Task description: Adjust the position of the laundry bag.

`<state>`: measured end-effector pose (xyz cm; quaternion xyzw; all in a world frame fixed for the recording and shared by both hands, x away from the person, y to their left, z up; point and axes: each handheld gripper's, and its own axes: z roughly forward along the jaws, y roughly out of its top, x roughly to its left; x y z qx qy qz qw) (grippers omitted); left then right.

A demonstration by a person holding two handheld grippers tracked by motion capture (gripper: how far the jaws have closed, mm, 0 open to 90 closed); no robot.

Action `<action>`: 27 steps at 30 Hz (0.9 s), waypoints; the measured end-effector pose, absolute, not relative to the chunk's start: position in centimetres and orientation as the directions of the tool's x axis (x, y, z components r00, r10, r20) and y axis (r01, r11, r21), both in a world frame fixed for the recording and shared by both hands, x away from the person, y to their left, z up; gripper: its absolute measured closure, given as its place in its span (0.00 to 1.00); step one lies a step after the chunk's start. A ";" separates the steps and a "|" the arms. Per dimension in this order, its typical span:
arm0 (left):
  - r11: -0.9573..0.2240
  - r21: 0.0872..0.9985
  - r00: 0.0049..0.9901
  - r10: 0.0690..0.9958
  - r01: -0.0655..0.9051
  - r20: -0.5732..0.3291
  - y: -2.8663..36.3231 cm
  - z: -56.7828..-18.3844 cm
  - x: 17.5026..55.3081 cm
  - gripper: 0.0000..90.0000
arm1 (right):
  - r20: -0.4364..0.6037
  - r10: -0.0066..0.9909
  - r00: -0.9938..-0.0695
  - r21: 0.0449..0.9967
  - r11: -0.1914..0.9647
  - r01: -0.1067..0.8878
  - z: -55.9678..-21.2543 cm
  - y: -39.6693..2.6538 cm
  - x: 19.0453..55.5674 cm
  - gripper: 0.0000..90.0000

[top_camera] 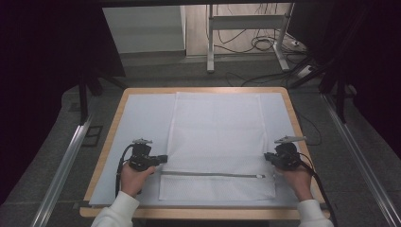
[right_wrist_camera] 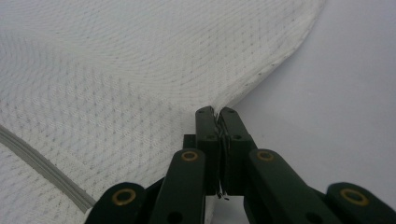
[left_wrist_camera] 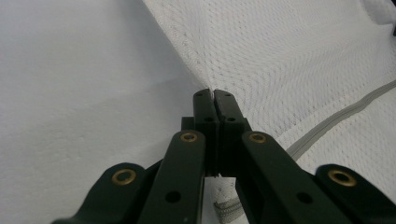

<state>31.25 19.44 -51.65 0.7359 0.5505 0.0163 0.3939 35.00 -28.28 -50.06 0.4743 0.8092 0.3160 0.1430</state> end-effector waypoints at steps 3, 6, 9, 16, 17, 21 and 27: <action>-0.080 0.596 0.388 0.825 0.799 -0.410 19.8 -51.7 31.2 1.00 | 0.069 0.855 -0.514 0.648 0.354 0.675 -50.1 -28.0 35.0 0.96; -0.072 0.599 0.380 0.830 0.798 -0.407 20.2 -51.8 31.2 1.00 | 0.075 0.849 -0.522 0.648 0.357 0.673 -50.2 -27.7 35.0 0.96; -0.072 0.598 0.378 0.832 0.799 -0.406 20.3 -51.8 31.1 1.00 | 0.070 0.847 -0.526 0.646 0.363 0.671 -50.2 -27.5 35.0 0.96; -0.066 0.595 0.369 0.837 0.801 -0.404 20.8 -51.9 31.0 1.00 | 0.056 0.842 -0.536 0.647 0.378 0.662 -50.3 -26.7 35.0 0.96; -0.065 0.594 0.367 0.838 0.802 -0.403 21.0 -51.9 30.9 1.00 | 0.055 0.842 -0.537 0.648 0.379 0.661 -50.4 -26.6 35.0 0.96; -0.062 0.594 0.362 0.842 0.802 -0.401 21.3 -51.9 30.9 1.00 | 0.056 0.839 -0.541 0.644 0.384 0.661 -50.5 -26.3 35.0 0.96; -0.052 0.592 0.352 0.844 0.804 -0.404 21.9 -52.0 30.7 1.00 | 0.070 0.833 -0.549 0.649 0.381 0.659 -50.4 -25.9 35.0 0.96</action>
